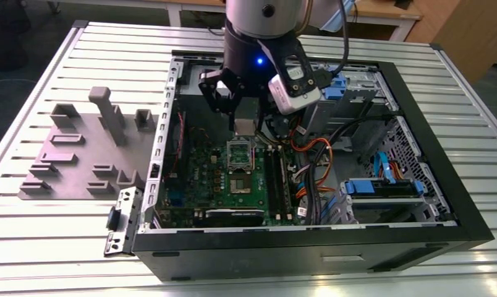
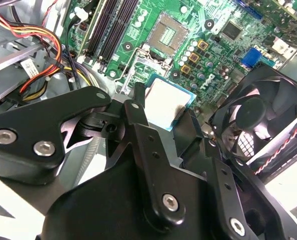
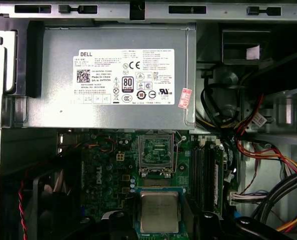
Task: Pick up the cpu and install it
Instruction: 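Place the cpu into insertion slot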
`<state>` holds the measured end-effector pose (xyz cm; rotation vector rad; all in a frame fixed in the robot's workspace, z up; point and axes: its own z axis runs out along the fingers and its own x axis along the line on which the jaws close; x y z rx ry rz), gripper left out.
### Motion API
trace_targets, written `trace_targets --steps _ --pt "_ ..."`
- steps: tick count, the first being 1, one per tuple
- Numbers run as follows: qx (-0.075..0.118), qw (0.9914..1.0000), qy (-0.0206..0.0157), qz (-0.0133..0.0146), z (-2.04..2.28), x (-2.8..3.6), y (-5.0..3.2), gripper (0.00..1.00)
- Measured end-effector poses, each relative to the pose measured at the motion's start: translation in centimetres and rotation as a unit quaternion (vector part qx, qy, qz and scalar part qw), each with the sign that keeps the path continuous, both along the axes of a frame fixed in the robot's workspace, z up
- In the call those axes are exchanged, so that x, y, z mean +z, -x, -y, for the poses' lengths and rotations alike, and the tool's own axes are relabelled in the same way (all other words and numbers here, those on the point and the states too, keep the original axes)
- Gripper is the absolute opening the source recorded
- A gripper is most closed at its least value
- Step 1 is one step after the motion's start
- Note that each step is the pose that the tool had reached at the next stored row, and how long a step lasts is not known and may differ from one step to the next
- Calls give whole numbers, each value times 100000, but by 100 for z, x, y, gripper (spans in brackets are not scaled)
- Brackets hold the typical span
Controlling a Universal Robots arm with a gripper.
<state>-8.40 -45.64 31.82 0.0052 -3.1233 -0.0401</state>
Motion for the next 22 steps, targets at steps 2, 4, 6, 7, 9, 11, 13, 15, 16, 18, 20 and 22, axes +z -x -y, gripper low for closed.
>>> trace_targets --steps 2,4,6,7,9,11,13,15,16,18,20,22 --pt "1 100000 8 -4 2 -17 0 47" --pt "14 100000 7 -5 9 -39 -1 47" --pt "65 100000 18 -2 30 -59 0 47" --pt "91 100000 -1 7 36 -70 0 47" --pt "90 100000 10 -4 42 -81 0 47" --pt "97 100000 6 91 42 -83 0 47" --pt "96 100000 9 132 42 -106 0 47" --pt "97 100000 5 134 42 -110 0 47" --pt "94 100000 4 135 43 -112 0 47" --pt "91 100000 -4 140 43 -121 0 47" --pt "94 100000 2 134 44 -132 0 47" --pt "97 100000 6 136 44 -145 0 47"
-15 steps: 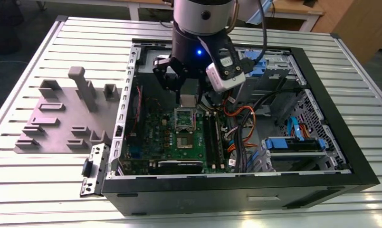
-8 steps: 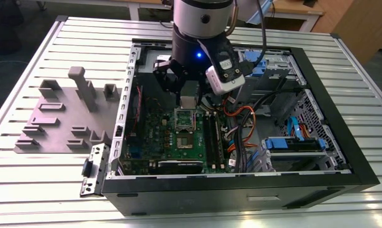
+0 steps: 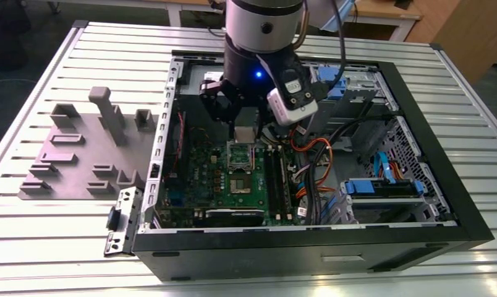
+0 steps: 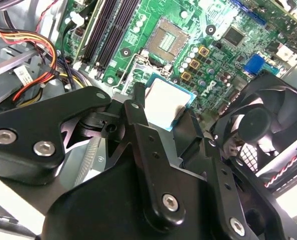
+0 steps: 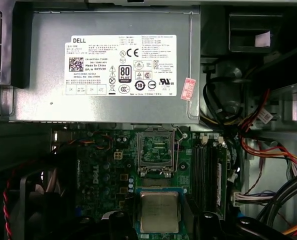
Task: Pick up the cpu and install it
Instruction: 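Place the cpu into insertion slot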
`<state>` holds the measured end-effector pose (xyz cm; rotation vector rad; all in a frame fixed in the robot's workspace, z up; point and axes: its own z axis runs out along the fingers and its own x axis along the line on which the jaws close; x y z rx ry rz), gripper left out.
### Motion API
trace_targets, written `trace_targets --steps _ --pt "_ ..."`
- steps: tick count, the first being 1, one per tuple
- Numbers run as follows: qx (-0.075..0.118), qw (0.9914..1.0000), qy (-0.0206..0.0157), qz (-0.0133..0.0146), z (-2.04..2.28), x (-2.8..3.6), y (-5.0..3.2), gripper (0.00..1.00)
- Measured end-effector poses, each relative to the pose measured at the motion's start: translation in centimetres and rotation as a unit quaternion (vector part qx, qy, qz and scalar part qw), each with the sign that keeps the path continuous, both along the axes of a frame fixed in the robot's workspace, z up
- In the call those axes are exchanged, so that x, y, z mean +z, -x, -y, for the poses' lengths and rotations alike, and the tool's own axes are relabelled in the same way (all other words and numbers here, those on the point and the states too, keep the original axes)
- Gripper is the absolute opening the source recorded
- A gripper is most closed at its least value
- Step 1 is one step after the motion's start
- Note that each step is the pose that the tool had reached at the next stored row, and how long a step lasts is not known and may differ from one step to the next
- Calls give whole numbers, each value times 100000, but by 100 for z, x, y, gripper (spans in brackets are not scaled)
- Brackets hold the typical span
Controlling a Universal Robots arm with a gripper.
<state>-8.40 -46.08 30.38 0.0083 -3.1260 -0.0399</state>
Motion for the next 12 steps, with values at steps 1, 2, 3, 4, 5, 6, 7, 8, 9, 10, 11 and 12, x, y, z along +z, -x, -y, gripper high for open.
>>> trace_targets --steps 1,2,3,4,5,6,7,8,9,10,11,12 --pt "-1 100000 1 4 0 -5 0 47" --pt "-1 100000 1 27 0 -11 0 47" --pt "3 100000 -1 41 1 -20 0 47" --pt "4 100000 1 42 1 -31 0 47" --pt "2 100000 15 44 1 -43 0 47" --pt "1 100000 20 45 1 -60 0 47" --pt "1 100000 22 51 1 -77 0 47" --pt "2 100000 20 62 1 -95 0 47" --pt "3 100000 15 76 1 -113 0 47" --pt "1 100000 14 93 1 -131 0 47" --pt "2 100000 15 118 1 -150 0 47" --pt "2 100000 15 131 1 -164 0 47"
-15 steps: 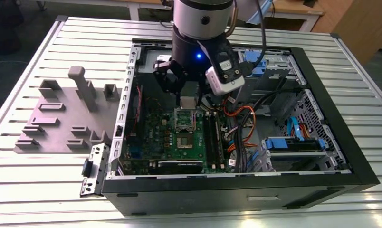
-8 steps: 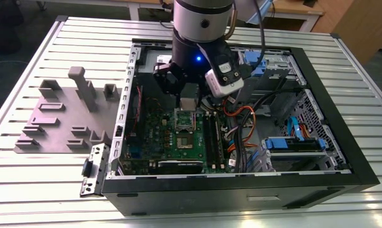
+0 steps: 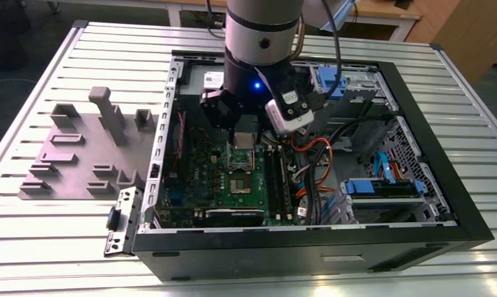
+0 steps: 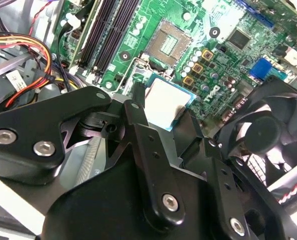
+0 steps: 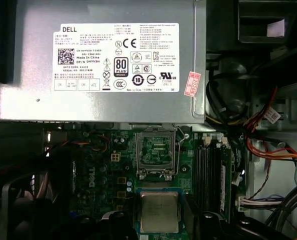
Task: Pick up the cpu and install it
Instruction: 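Place the cpu into insertion slot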
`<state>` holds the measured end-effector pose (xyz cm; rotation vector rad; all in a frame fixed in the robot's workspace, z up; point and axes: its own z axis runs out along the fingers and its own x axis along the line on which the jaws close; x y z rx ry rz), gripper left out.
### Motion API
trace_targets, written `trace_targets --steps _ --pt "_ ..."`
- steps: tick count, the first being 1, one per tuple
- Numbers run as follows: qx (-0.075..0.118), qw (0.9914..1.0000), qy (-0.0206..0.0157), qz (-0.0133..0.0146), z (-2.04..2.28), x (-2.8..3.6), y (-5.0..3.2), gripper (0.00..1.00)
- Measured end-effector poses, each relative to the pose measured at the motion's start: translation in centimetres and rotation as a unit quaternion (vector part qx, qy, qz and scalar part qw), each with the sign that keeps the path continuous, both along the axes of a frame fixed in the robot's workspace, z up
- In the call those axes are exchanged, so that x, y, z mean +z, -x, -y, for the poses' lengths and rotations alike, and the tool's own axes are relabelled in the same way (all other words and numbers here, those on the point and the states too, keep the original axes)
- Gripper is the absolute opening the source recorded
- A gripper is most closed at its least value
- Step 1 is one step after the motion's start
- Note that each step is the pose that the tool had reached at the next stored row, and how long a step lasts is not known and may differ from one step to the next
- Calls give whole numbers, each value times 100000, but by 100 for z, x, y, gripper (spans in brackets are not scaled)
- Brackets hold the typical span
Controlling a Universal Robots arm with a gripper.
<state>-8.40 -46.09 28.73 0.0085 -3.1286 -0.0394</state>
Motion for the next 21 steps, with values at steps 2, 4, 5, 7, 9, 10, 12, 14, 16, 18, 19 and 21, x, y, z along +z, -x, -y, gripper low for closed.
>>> trace_targets --steps 2,4,5,7,9,10,12,14,16,18,19,21 --pt "-1 100000 30 3 0 -12 0 47" --pt "-7 100000 37 3 1 -40 0 47" --pt "-63 100000 40 2 1 -58 0 47" --pt "-264 100000 40 2 1 -94 0 47" --pt "-317 99999 38 2 3 -130 1 47" --pt "-322 99999 38 2 4 -148 1 47" --pt "-316 99999 36 16 5 -185 0 47" --pt "-304 100000 40 21 5 -221 0 47" --pt "0 100000 41 24 6 -257 0 47" --pt "868 99996 36 29 5 -290 0 47" --pt "1206 99993 41 33 7 -302 -1 47" --pt "1394 99990 45 75 22 -326 -1 47"
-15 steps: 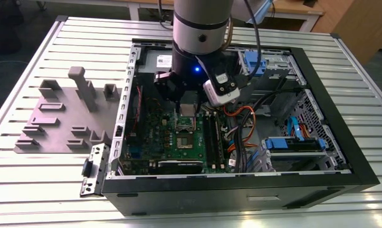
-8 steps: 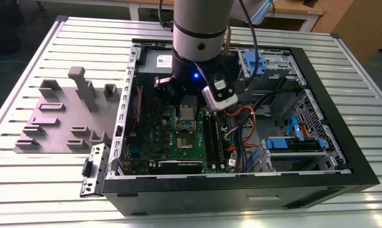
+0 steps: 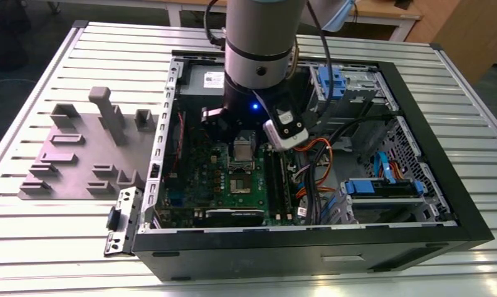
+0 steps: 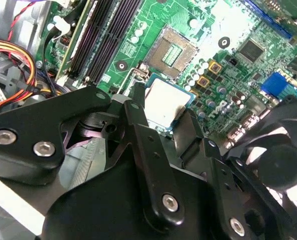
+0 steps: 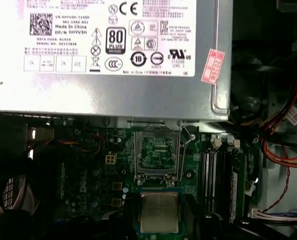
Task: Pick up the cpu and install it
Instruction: 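Place the cpu into insertion slot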
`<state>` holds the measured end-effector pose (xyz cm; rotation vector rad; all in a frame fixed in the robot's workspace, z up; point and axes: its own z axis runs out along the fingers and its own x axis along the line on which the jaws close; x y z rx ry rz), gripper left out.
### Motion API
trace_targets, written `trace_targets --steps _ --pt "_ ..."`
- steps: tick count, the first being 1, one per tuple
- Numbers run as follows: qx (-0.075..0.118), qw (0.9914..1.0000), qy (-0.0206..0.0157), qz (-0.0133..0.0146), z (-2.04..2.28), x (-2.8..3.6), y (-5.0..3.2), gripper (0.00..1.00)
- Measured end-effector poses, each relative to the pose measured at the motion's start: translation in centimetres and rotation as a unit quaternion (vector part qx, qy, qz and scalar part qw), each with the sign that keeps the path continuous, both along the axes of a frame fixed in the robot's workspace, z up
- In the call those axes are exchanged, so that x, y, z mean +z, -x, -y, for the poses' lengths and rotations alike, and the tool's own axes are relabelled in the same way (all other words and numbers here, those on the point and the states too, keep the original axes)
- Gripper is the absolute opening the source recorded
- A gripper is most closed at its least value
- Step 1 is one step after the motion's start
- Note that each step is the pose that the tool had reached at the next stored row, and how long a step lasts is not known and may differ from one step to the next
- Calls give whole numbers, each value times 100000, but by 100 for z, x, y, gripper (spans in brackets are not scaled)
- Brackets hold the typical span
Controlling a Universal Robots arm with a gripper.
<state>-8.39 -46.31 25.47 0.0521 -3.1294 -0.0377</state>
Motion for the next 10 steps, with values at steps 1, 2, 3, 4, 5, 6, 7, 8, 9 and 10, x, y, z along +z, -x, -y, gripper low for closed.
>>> trace_targets --steps 1,2,3,4,5,6,7,8,9,10 --pt "5 100000 -4 24 9 -16 0 47" --pt "-1 100000 -11 56 16 -34 0 47" --pt "-1 100000 -12 82 23 -53 1 47" --pt "-4 100000 -11 103 28 -71 1 47" --pt "4 100000 0 109 36 -87 0 47" --pt "4 100000 -3 128 42 -105 0 47" --pt "-1 100000 -7 145 47 -121 1 47" --pt "3 100000 0 154 56 -137 0 47" --pt "2 100000 -9 166 65 -156 0 47" --pt "1 100000 -16 179 71 -175 1 47"
